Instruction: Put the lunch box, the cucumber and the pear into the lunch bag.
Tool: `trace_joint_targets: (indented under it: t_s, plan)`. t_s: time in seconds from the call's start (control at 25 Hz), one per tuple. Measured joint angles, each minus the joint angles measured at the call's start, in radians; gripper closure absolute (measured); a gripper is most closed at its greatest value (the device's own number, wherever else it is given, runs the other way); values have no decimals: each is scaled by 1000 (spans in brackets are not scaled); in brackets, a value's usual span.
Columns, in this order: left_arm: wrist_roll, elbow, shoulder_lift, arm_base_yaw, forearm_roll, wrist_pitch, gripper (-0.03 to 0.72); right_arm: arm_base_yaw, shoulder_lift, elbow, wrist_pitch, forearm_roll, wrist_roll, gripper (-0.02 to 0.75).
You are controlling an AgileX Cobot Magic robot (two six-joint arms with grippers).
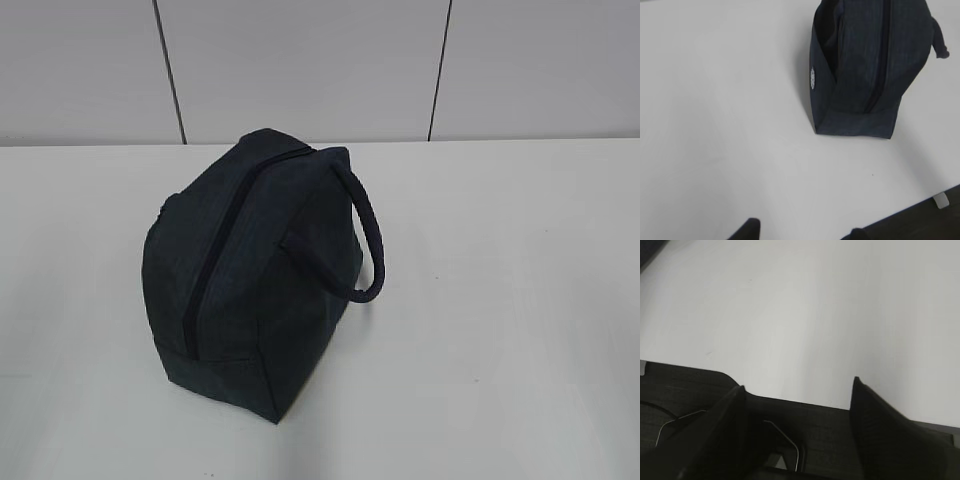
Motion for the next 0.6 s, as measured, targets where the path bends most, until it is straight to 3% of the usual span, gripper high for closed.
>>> trace_joint_targets:
  t_s: [0.4, 0.6]
  plan:
    - [1, 37, -197, 0, 35, 15, 363, 0, -363, 125, 4, -62, -86, 239]
    - [2, 37, -211, 0, 44, 16, 365, 0, -431, 146, -55, -66, -90, 239]
